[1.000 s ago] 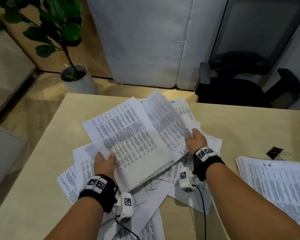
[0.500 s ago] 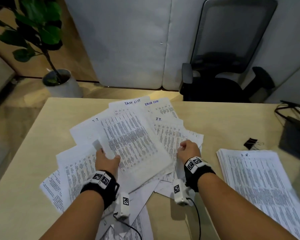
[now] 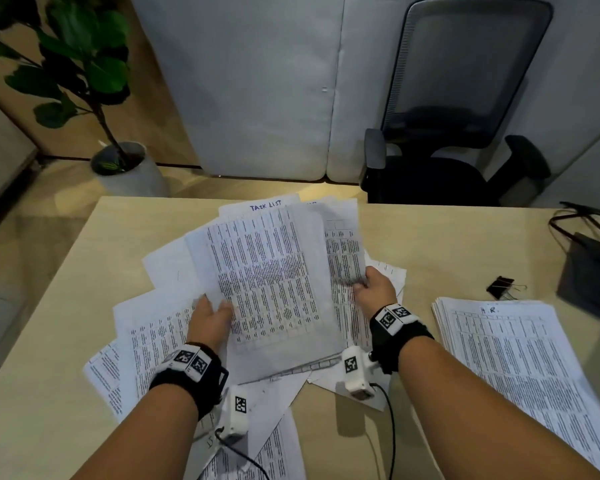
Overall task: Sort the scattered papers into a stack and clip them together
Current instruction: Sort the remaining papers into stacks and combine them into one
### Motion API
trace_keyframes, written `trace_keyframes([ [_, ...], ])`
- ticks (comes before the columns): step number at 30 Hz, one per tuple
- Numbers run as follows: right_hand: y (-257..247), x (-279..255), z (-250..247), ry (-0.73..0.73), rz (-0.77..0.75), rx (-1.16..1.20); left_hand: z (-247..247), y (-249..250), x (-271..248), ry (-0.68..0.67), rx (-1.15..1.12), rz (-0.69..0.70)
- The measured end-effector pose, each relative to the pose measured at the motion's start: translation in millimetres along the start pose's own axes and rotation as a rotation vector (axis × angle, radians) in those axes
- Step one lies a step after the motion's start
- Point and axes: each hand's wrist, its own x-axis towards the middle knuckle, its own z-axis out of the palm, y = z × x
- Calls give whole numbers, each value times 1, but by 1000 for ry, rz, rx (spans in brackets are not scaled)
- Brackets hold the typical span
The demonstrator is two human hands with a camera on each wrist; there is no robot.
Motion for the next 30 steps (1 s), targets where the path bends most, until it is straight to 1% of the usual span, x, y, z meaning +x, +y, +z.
trace_keyframes([
  [1,-3,1,-6,-24,-27,45,2,10,-4,-1,-4,17],
  [3,-12,0,-14,-99,-67,164,9,30,-11,-47,-8,60],
  [4,-16,-2,-17,-134,-81,221,15,40,-17,-82,-14,100],
  [6,-26,-8,-22,-197,-86,372,26,53,-22,-92,15,210],
  [8,-36,-13,-29,-208,-96,541,33,65,-24,-77,32,311],
  [9,-41,-16,-35,-205,-98,617,35,69,-22,-76,27,334],
  [12,-54,-26,-56,-238,-74,756,43,84,-22,-168,-155,246],
  [13,-57,-30,-64,-251,-70,768,45,86,-21,-201,-215,210],
  [16,-61,-38,-79,-287,-96,796,52,84,-15,-267,-291,116],
  [18,-61,-42,-85,-277,-99,788,58,83,-19,-283,-287,114],
  [20,-58,-43,-89,-265,-97,762,64,88,-30,-206,-198,204],
  [22,-57,-44,-92,-261,-159,772,71,91,-35,-61,-137,299],
  [24,-56,-44,-96,-262,-188,785,75,98,-41,39,-127,368],
  [25,-57,-45,-98,-258,-211,758,76,100,-42,62,-131,401],
  [27,-61,-46,-99,-214,-310,643,79,105,-47,76,-107,491],
  [29,-64,-47,-98,-139,-363,549,83,109,-54,56,-137,577],
  [30,-65,-48,-97,-103,-370,526,85,111,-59,31,-167,589],
])
